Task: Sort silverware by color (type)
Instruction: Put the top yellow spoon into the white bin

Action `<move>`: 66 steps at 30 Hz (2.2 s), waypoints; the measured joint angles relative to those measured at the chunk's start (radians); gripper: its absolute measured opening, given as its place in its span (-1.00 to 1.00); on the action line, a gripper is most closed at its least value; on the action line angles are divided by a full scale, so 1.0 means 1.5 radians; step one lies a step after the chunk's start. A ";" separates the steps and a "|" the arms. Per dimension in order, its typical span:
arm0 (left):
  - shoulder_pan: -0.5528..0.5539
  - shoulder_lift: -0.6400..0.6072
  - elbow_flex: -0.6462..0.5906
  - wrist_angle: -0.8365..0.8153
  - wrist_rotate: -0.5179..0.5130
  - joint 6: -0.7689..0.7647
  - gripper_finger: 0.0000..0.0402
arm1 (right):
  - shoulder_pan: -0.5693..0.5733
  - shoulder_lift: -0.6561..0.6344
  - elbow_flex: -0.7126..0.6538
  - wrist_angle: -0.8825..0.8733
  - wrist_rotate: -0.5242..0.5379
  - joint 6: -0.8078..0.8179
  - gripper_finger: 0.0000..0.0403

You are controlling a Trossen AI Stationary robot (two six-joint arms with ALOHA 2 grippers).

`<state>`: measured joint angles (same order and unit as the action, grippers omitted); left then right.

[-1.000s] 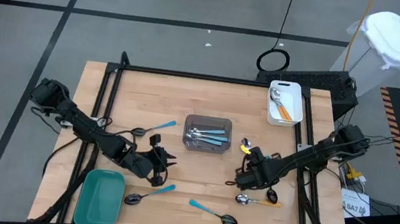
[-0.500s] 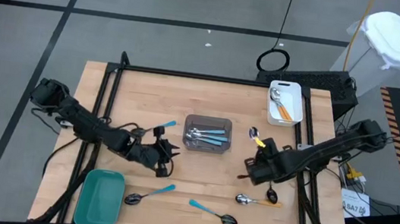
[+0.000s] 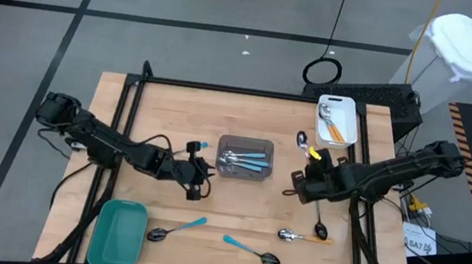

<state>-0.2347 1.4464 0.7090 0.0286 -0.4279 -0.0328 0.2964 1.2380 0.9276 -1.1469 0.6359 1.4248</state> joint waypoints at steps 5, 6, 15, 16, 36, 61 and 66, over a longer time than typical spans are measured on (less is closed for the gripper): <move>0.012 0.000 0.000 -0.001 0.036 0.023 -0.56 | -0.043 -0.010 0.000 0.014 0.013 -0.048 -0.78; 0.014 0.000 0.000 -0.001 0.040 0.026 -0.56 | -0.052 -0.012 0.000 0.014 0.012 -0.057 -0.78; 0.021 0.000 0.000 -0.002 0.041 0.027 -0.56 | -0.141 -0.049 0.000 0.016 0.016 -0.142 -0.78; 0.021 0.000 0.000 -0.002 0.041 0.027 -0.56 | -0.152 -0.054 0.000 0.016 0.021 -0.151 -0.78; 0.021 0.000 0.000 -0.001 0.042 0.016 -0.56 | -0.471 -0.075 0.001 0.041 0.055 -0.435 -0.78; 0.020 0.000 0.000 -0.001 0.043 -0.010 -0.56 | -0.686 0.005 0.001 0.177 -0.043 -0.723 -0.78; 0.018 0.000 0.000 -0.002 0.045 -0.019 -0.56 | -0.714 0.052 0.001 0.184 -0.043 -0.751 -0.78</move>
<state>-0.2080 1.4464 0.7090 0.0261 -0.3605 -0.0620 -0.7747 1.3162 0.9283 -0.8702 0.5720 0.2981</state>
